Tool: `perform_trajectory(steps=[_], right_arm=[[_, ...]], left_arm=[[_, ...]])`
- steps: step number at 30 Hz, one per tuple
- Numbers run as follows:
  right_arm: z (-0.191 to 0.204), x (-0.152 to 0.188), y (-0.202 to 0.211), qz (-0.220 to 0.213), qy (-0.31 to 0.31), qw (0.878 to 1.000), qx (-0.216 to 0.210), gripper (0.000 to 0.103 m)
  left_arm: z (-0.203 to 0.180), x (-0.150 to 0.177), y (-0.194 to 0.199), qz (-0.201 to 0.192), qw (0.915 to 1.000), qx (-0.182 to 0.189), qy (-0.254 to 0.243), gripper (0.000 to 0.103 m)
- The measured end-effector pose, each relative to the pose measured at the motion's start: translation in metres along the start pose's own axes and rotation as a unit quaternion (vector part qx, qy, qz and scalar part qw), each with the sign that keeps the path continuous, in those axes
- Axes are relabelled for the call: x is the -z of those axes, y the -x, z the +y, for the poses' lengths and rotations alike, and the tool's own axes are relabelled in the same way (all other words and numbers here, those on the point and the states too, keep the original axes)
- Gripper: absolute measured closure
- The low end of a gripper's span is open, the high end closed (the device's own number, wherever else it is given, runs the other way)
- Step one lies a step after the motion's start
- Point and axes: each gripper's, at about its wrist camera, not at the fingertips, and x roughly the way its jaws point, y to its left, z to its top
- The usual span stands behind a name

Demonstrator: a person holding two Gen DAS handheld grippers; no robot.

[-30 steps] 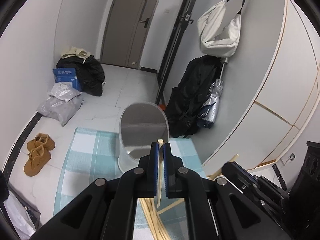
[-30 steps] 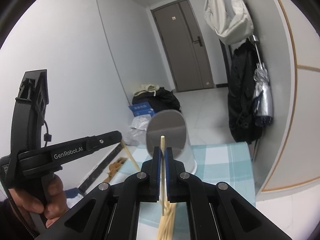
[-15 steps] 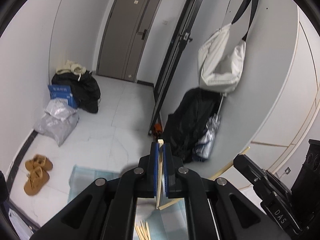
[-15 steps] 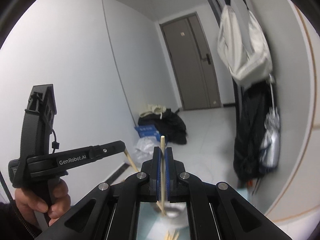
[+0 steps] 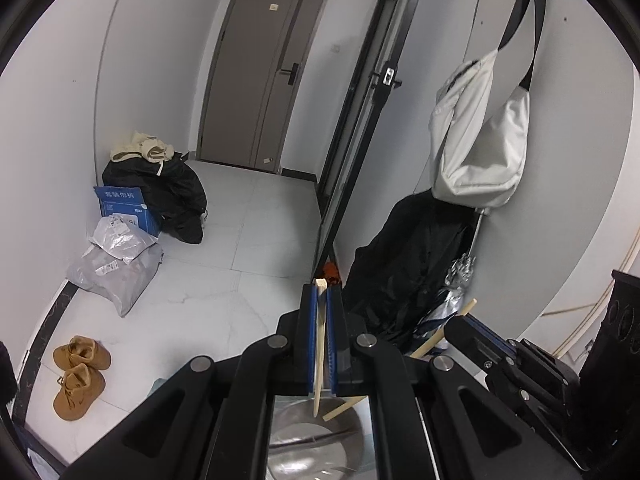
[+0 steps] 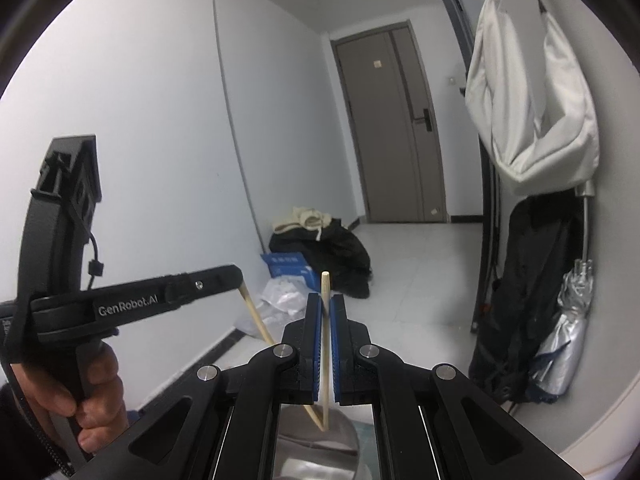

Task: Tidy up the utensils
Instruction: 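Open both tools to drop the chopsticks into the holder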

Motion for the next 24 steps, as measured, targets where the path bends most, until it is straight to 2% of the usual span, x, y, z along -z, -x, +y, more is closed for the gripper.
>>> perform_trajectory(steps=[7, 12, 16, 17, 20, 22, 24], right_arm=[[-0.001, 0.026, -0.025, 0.032, 0.023, 0.999, 0.000, 0.100], [-0.003, 0.048, -0.033, 0.052, 0.031, 0.998, -0.016, 0.099], [-0.001, 0.060, -0.038, 0.073, 0.034, 0.996, -0.029, 0.099], [-0.001, 0.062, -0.041, 0.080, 0.029, 0.996, -0.033, 0.099], [-0.006, 0.068, -0.044, 0.094, 0.009, 0.995, -0.040, 0.099], [-0.008, 0.071, -0.042, 0.099, -0.006, 0.994, -0.048, 0.096], [-0.011, 0.072, -0.038, 0.098, -0.013, 0.994, -0.047, 0.096]], left_arm=[[0.009, 0.013, -0.022, 0.030, 0.9995, 0.011, 0.006, 0.102], [0.004, 0.023, -0.031, 0.049, 0.9983, 0.026, -0.019, 0.102], [0.003, 0.028, -0.036, 0.066, 0.9971, 0.019, -0.032, 0.102], [0.004, 0.030, -0.037, 0.068, 0.9972, 0.011, -0.031, 0.102], [0.008, 0.030, -0.037, 0.077, 0.9967, 0.016, -0.018, 0.102], [0.011, 0.031, -0.037, 0.088, 0.9959, 0.014, -0.010, 0.099], [0.012, 0.034, -0.035, 0.097, 0.9952, -0.007, -0.009, 0.081]])
